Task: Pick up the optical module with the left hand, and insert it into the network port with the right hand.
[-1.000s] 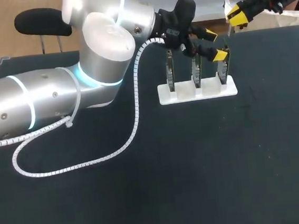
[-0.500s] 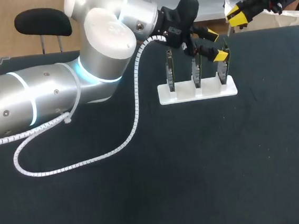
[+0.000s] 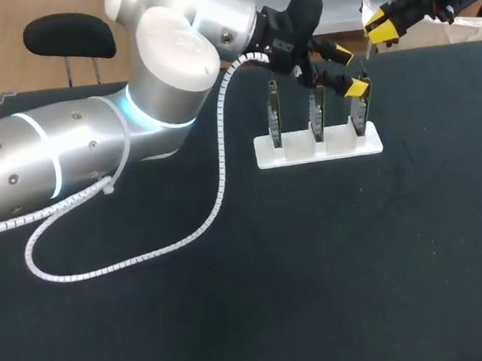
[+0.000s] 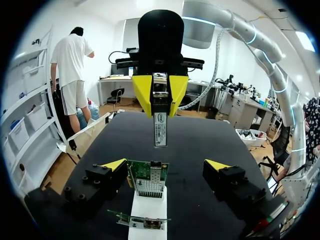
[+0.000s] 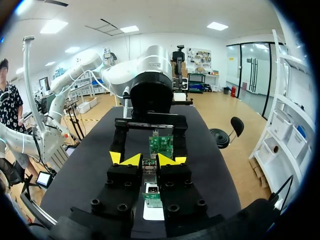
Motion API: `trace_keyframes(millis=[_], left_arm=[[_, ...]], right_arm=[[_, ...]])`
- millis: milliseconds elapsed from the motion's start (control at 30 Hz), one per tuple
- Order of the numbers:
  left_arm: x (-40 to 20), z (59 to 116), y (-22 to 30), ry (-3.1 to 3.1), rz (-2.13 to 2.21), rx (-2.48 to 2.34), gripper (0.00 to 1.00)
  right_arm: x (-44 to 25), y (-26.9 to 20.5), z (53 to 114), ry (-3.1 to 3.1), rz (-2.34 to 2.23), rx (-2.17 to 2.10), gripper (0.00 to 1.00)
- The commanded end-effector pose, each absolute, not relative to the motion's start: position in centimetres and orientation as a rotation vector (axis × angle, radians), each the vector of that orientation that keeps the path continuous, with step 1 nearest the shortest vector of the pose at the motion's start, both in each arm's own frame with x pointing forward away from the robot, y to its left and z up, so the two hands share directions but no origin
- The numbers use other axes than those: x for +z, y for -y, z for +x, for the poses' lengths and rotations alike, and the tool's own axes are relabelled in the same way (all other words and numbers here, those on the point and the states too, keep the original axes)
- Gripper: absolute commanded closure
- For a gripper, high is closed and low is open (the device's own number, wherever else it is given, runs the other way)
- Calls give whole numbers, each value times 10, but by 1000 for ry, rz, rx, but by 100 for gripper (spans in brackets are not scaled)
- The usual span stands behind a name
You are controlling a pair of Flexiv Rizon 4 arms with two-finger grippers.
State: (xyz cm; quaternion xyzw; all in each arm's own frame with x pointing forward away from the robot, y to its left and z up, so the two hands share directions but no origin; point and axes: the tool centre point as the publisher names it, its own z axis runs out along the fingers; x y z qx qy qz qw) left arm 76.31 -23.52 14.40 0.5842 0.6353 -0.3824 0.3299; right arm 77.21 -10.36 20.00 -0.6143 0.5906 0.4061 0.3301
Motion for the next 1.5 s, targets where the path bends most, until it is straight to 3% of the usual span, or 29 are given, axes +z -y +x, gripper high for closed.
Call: trace_keyframes(millis=[33, 1500], left_arm=[[142, 764, 234, -1647, 1526, -1007, 0], [142, 764, 234, -1647, 1526, -1007, 0]], right_arm=[[200, 103, 773, -1543, -1609, 1063, 100], [177, 98, 763, -1543, -1732, 975, 100]])
